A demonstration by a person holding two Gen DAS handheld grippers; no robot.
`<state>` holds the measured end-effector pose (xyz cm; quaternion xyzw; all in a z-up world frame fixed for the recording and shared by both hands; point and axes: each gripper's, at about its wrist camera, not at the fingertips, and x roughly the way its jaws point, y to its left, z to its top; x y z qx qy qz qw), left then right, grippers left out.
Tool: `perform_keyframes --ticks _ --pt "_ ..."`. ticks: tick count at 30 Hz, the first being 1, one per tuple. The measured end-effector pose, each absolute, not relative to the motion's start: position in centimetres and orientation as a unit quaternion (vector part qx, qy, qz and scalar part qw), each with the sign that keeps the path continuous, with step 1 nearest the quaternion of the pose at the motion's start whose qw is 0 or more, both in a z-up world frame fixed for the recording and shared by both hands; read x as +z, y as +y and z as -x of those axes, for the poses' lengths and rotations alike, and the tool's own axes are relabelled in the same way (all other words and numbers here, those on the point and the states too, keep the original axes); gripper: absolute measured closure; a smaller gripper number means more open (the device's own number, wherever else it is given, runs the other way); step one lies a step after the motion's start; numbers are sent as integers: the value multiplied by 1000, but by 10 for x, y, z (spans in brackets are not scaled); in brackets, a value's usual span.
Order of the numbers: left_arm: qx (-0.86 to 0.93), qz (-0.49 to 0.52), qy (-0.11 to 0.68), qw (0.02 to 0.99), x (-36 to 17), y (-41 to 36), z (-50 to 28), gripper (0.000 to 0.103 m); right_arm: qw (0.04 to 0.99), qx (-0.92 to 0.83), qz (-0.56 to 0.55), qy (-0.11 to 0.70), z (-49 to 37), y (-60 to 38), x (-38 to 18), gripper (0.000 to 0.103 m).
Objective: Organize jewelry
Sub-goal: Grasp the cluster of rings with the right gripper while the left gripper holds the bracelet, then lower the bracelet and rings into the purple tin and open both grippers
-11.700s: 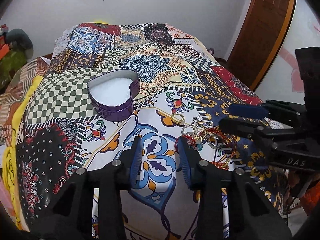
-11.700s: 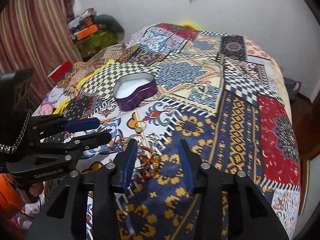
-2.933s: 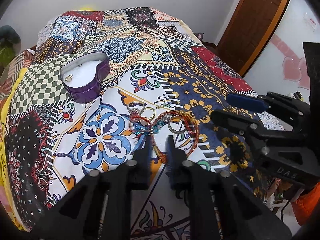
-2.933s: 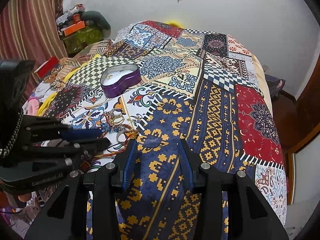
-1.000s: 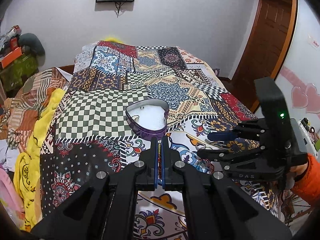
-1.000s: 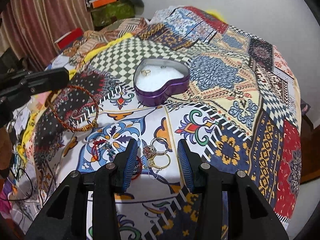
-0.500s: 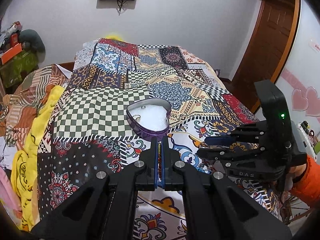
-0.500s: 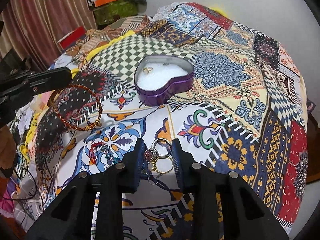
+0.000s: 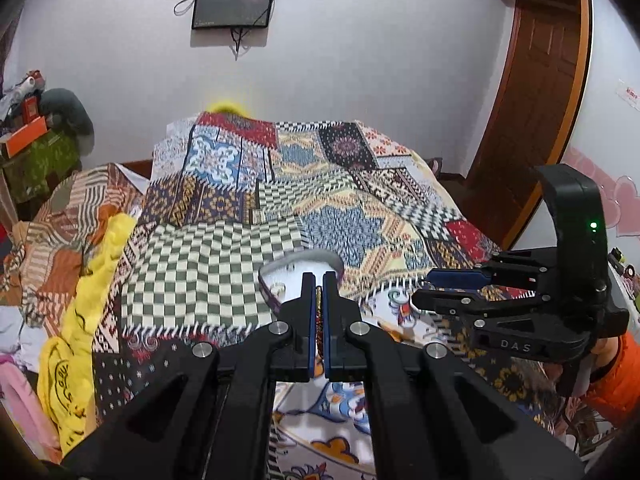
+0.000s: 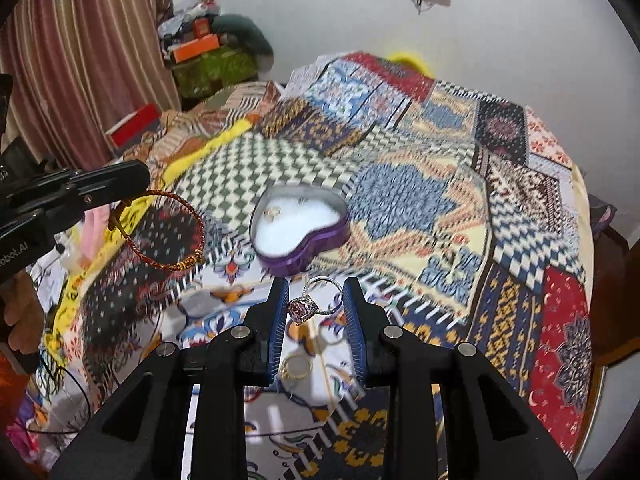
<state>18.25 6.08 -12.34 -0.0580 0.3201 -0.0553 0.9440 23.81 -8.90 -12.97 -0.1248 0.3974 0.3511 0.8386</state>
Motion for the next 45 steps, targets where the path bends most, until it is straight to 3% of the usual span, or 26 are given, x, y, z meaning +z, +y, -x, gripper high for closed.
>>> perform_keyframes --ticks 13,29,45 --pt "-53 55 313 947 -118 67 -231 102 851 359 106 370 -263 -73 -115 77" --pt "-79 92 384 915 -180 80 -296 102 831 372 146 387 -288 -39 -141 77" --pt "-79 96 423 898 -211 96 -307 102 802 385 188 417 -299 -12 -171 77"
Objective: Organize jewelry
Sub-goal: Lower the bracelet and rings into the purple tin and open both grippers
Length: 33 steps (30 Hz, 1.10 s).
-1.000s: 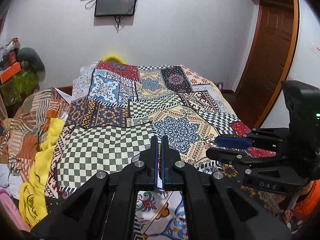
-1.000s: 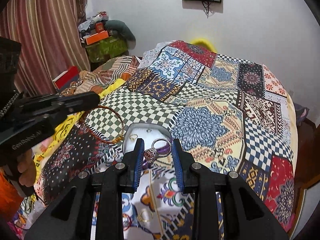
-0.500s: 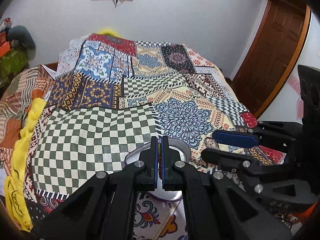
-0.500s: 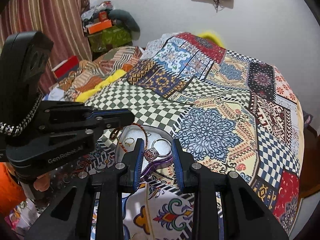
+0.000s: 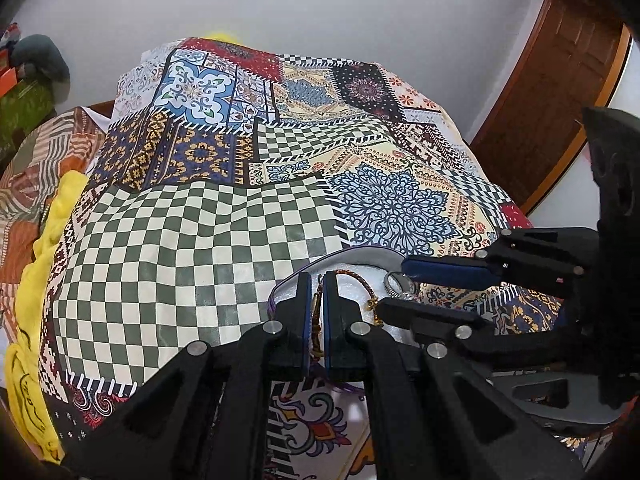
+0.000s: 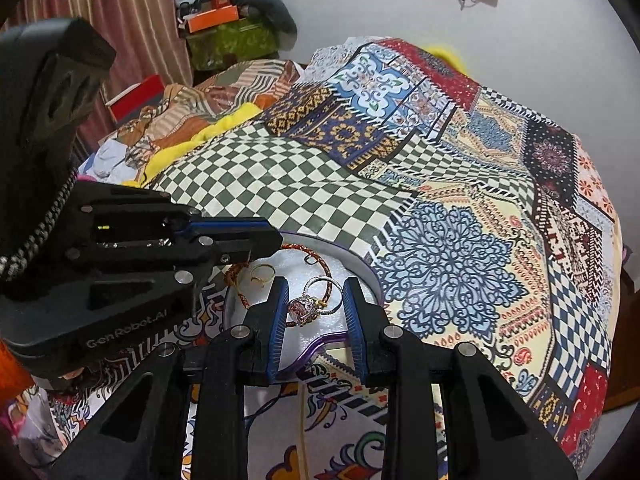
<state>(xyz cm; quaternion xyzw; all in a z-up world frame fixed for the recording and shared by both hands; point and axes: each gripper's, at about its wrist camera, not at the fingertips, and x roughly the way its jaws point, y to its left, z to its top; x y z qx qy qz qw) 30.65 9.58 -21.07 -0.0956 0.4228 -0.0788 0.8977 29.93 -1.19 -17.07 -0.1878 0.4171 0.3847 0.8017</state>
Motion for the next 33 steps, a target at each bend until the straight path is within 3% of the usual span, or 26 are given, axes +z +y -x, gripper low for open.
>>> perform_keyframes --ticks 3,6,12,16,33 --pt "-73 88 421 900 -208 97 -304 100 798 387 190 422 -300 -9 -173 77" --pt "-67 76 417 903 -203 98 -299 89 793 390 190 426 -301 -5 -175 77" --pt "-51 52 411 909 -197 101 -287 86 788 392 196 433 -303 4 -180 77" --pt "-35 43 410 911 -197 107 -281 77 785 392 200 436 -304 8 -183 77" --pt "-12 49 412 910 -192 115 -264 77 794 375 198 436 -297 -2 -163 76"
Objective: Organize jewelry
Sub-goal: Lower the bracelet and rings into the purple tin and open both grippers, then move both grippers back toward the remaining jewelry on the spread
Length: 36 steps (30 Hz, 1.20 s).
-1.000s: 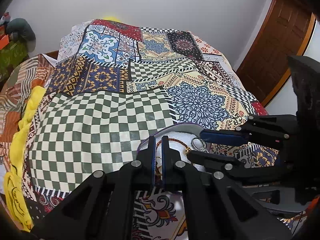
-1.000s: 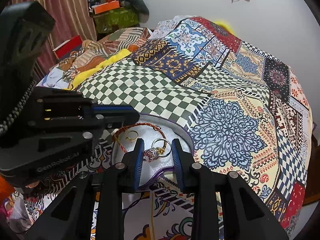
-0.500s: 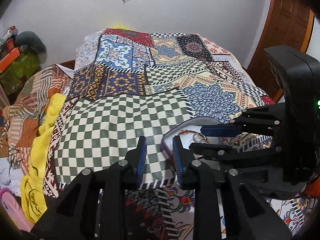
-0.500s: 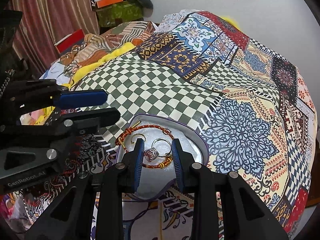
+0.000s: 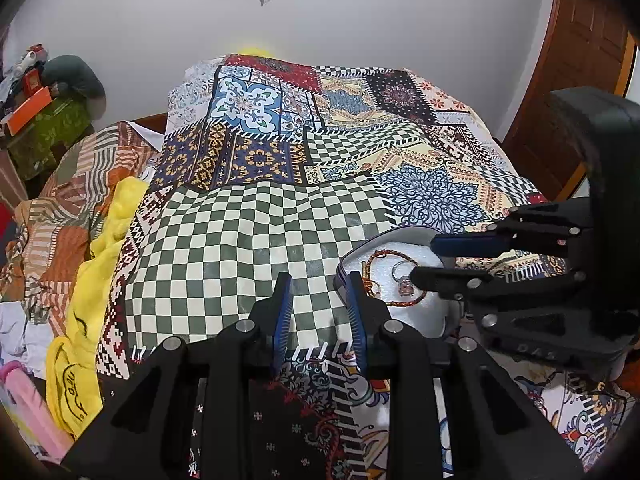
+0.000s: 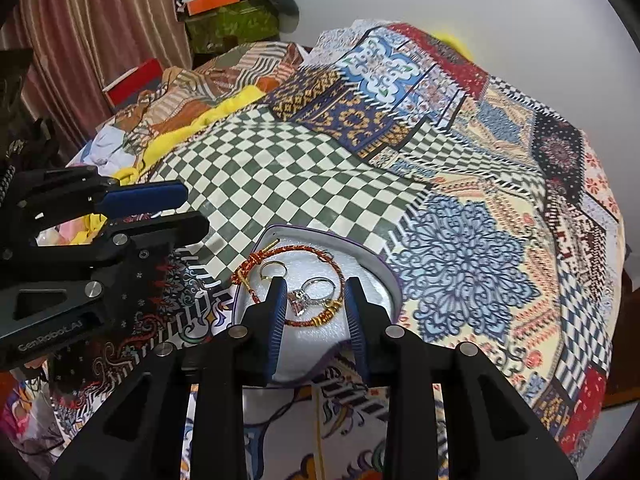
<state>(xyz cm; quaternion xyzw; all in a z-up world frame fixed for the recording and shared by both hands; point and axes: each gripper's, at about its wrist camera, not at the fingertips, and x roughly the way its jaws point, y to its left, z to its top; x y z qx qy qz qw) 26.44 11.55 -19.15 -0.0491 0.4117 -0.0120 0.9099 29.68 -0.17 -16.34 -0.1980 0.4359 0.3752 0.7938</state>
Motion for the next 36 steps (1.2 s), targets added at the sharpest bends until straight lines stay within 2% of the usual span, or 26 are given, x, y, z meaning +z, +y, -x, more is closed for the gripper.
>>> perform_keyframes --ticks 7,11,17,21,36 --pt "-15 40 401 915 -171 105 -247 76 813 366 177 416 -281 -25 -135 76" --pt "-19 32 393 919 -160 96 -234 68 829 357 168 397 -265 -44 -118 76" --pt "-31 15 392 919 -152 78 -213 67 844 345 164 377 -242 -66 -104 76" --pt "-42 9 398 916 -154 66 -198 63 845 343 158 379 -230 -77 -106 69" --pt "-88 17 446 890 -184 25 -155 60 842 327 136 407 -192 -115 -132 69"
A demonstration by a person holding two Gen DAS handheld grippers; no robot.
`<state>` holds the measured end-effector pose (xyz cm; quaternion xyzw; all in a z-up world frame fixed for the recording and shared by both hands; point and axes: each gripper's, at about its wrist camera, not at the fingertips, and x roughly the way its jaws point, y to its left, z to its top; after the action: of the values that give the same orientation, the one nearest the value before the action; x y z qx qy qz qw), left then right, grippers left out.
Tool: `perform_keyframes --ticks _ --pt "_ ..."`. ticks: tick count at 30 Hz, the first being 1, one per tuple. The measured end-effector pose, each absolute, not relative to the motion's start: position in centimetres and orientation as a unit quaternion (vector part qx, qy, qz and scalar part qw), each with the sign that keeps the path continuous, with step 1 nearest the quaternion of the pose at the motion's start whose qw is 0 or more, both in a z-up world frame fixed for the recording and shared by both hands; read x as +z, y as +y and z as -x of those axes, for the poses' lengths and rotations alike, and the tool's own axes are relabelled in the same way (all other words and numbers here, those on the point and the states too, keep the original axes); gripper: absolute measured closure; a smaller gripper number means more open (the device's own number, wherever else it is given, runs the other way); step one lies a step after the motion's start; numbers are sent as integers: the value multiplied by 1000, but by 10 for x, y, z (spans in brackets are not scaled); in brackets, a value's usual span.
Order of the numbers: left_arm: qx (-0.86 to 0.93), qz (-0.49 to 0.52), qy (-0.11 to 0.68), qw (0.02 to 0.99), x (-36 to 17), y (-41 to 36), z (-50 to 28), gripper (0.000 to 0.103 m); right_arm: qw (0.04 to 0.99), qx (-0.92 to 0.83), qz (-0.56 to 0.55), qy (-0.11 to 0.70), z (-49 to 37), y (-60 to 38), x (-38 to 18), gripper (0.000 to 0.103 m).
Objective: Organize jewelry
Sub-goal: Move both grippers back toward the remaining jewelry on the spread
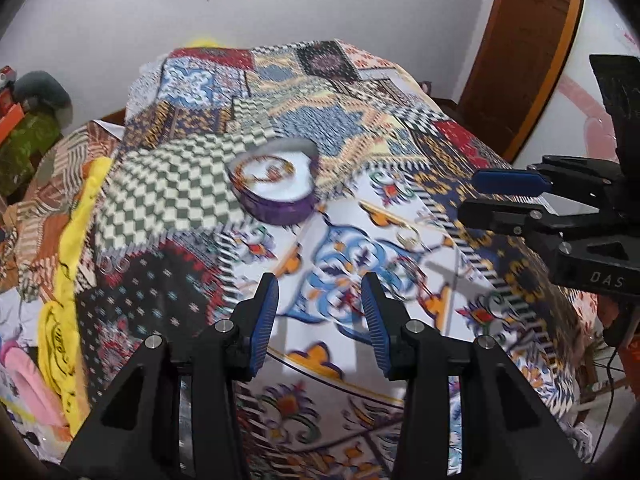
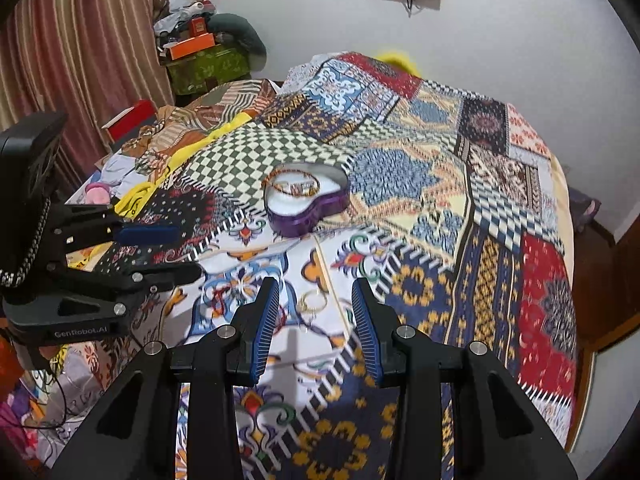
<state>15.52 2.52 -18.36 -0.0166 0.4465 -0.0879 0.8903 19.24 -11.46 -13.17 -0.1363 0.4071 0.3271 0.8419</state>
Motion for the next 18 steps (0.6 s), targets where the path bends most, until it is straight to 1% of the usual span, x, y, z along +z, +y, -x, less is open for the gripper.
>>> perform_keyframes --ticks 10,18 --pt "-97 24 472 876 -211 9 -162 60 837 311 133 429 -190 -128 -148 68" --pt "-110 45 467 876 -219 11 -169 60 821 314 152 451 -202 -124 -166 69"
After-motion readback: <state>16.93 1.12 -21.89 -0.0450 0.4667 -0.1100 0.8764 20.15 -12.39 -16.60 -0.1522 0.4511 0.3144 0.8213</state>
